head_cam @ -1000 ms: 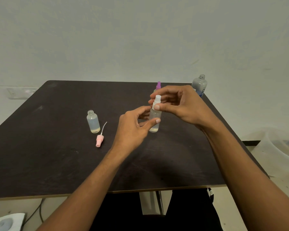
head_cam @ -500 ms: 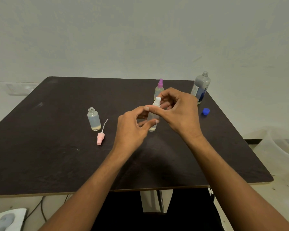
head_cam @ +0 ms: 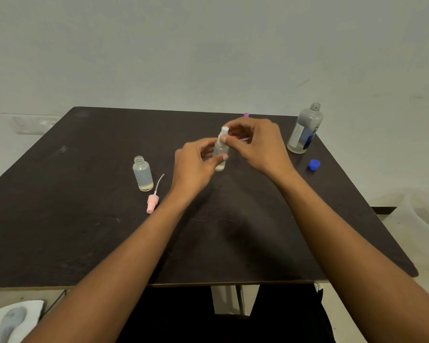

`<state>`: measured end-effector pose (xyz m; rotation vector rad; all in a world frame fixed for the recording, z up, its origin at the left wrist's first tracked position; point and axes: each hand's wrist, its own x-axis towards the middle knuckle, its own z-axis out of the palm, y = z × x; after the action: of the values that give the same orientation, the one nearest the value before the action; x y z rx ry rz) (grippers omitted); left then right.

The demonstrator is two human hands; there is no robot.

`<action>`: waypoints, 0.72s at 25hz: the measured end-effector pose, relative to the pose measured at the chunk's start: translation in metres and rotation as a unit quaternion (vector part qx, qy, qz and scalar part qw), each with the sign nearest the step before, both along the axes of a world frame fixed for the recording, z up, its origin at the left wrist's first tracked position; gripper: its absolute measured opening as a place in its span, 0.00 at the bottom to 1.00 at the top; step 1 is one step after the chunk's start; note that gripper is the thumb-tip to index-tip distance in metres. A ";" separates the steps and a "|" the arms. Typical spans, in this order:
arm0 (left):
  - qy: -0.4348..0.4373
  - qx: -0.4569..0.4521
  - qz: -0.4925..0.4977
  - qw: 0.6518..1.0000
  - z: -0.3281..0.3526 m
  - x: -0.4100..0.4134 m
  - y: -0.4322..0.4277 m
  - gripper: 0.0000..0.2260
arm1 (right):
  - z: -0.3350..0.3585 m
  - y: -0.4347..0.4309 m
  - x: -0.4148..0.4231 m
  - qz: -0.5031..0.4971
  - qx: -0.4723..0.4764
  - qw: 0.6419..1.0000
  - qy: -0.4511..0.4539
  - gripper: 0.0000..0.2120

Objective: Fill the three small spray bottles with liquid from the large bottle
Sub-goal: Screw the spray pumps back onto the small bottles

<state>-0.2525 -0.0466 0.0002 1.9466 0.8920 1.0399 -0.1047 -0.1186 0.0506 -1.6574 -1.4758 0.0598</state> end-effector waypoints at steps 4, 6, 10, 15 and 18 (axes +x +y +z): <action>0.012 -0.010 0.015 1.000 0.004 0.025 0.039 0.18 | 0.001 0.048 0.020 -0.011 -0.019 1.000 -0.012 0.09; 0.021 -0.024 0.023 0.999 0.004 0.038 0.057 0.19 | 0.000 0.068 0.030 -0.021 -0.035 0.999 -0.014 0.10; 0.038 -0.057 0.031 0.997 0.000 0.061 0.089 0.19 | -0.007 0.098 0.045 -0.038 -0.063 0.997 0.008 0.12; 0.044 -0.096 0.032 0.994 -0.012 0.078 0.109 0.19 | -0.022 0.116 0.054 -0.039 -0.108 0.993 0.019 0.18; 0.050 -0.104 0.028 0.993 -0.017 0.081 0.113 0.19 | -0.028 0.120 0.056 -0.036 -0.121 0.992 0.022 0.20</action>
<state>-0.1714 0.0662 -0.0165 1.8198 1.0718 0.8512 -0.0482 0.0014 0.0225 -1.8896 -1.4178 0.2423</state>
